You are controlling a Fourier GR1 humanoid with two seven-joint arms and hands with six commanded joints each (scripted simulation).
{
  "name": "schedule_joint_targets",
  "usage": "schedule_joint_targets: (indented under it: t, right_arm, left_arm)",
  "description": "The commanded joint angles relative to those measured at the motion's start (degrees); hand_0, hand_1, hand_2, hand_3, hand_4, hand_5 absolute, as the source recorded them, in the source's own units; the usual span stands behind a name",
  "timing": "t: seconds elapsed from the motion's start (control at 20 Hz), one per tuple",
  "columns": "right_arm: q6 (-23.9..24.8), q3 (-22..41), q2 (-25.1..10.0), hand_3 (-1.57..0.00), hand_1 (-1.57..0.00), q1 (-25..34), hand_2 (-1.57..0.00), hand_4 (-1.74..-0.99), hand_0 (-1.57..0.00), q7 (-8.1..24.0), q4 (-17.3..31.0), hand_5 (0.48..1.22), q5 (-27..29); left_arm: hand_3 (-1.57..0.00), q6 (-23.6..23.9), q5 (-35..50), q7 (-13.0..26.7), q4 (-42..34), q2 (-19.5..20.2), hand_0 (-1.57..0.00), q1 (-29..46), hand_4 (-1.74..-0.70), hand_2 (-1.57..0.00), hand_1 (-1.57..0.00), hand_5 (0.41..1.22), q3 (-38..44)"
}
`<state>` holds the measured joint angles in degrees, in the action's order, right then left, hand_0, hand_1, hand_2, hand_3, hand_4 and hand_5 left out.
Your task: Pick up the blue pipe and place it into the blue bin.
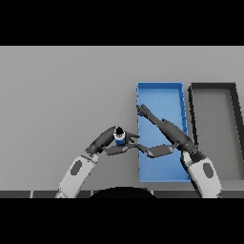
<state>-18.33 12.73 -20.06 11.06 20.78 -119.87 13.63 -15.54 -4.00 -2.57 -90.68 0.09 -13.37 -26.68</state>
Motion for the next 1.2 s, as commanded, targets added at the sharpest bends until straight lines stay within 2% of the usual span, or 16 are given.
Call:
schedule_joint_targets:
  t: [0.0, 0.2, 0.35, 0.5, 0.65, 0.7, 0.75, 0.8, 0.85, 0.95, 1.05, 1.1, 1.15]
  right_arm:
    - [-0.4, 1.5, 0.4, 0.0, 0.0, 1.6, -0.04, -1.302, 0.0, 1.4, -0.3, 0.559, 0.4]
    - [-2.1, 5.0, 2.3, 0.0, 0.0, 7.1, -0.05, -1.268, 0.0, 3.5, 1.0, 0.555, 2.1]
    - [-2.6, 6.7, 3.4, 0.0, -0.01, 11.8, -0.06, -1.232, 0.0, 5.7, 2.8, 0.545, 1.8]
    - [-3.0, 7.4, 4.9, 0.0, -0.03, 16.8, -0.08, -1.196, -0.02, 8.8, 6.7, 0.526, 1.9]
    - [-4.1, 8.0, 6.1, -0.01, -0.06, 19.7, -0.11, -1.192, -0.03, 9.0, 9.6, 0.507, 1.5]
    - [-4.7, 8.3, 6.4, -0.04, -0.11, 20.1, -0.17, -1.204, -0.07, 8.9, 10.4, 0.497, 1.5]
    - [-5.0, 8.6, 7.0, -0.13, -0.22, 21.4, -0.26, -1.233, -0.17, 9.4, 11.6, 0.487, 1.3]
    - [-5.4, 9.0, 7.5, -0.24, -0.36, 21.9, -0.38, -1.278, -0.32, 9.3, 12.2, 0.485, 1.2]
    - [-6.0, 9.1, 7.7, -0.4, -0.53, 22.1, -0.54, -1.331, -0.51, 8.8, 12.8, 0.489, 1.2]
    - [-5.9, 9.5, 8.6, -0.76, -0.88, 22.5, -0.91, -1.467, -0.88, 7.8, 13.5, 0.518, 0.7]
    - [-5.8, 9.5, 9.1, -0.95, -1.13, 22.0, -1.15, -1.551, -1.13, 8.6, 13.5, 0.596, 2.3]
    - [-5.7, 10.1, 9.8, -1.02, -1.22, 20.9, -1.23, -1.581, -1.22, 7.8, 13.3, 0.65, 2.6]
    - [-5.2, 9.8, 10.1, -1.1, -1.29, 21.4, -1.3, -1.606, -1.29, 7.3, 13.8, 0.765, 3.5]
  left_arm:
    - [-1.57, -0.1, 0.1, 0.3, 0.0, -0.2, -1.57, -0.1, -1.47, -1.57, -1.57, 1.221, 0.3]
    - [-1.57, -1.9, -0.1, -1.2, 1.4, -0.7, -1.57, -0.4, -1.46, -1.57, -1.57, 1.221, 1.6]
    - [-1.57, -3.5, 0.4, 0.0, 1.2, -1.7, -1.57, 0.7, -1.47, -1.57, -1.57, 1.221, 1.6]
    - [-1.57, -4.0, 0.2, 1.4, 0.5, -2.1, -1.57, 0.5, -1.47, -1.57, -1.57, 1.221, 2.5]
    - [-1.57, -4.4, -1.3, 0.4, 0.0, -1.7, -1.57, 1.5, -1.47, -1.57, -1.57, 1.221, 2.9]
    - [-1.57, -4.4, -1.8, 1.5, 0.7, -2.2, -1.57, 0.9, -1.47, -1.57, -1.57, 1.221, 3.2]
    - [-1.57, -4.7, -2.1, 1.8, 1.4, -2.1, -1.57, 0.5, -1.46, -1.57, -1.57, 1.221, 3.8]
    - [-1.57, -4.8, -2.3, 1.0, 1.4, -2.7, -1.57, 1.0, -1.52, -1.57, -1.57, 1.221, 3.6]
    - [-1.57, -5.3, -1.9, 3.1, 0.5, -2.5, -1.57, 1.2, -1.56, -1.57, -1.57, 1.221, 3.7]
    - [-1.57, -5.0, -3.0, 4.5, 0.5, -2.6, -1.57, 1.1, -1.62, -1.57, -1.57, 1.221, 3.7]
    - [-1.51, -5.0, -2.9, 3.6, 0.8, -3.4, -1.57, 1.2, -1.66, -1.57, -1.57, 1.221, 4.0]
    - [-1.52, -5.8, -1.5, 2.2, 0.4, -3.4, -1.57, 1.9, -1.68, -1.57, -1.57, 1.221, 4.5]
    - [-1.53, -6.3, -0.6, 1.8, -0.2, -4.0, -1.57, 2.3, -1.69, -1.57, -1.57, 1.221, 4.5]
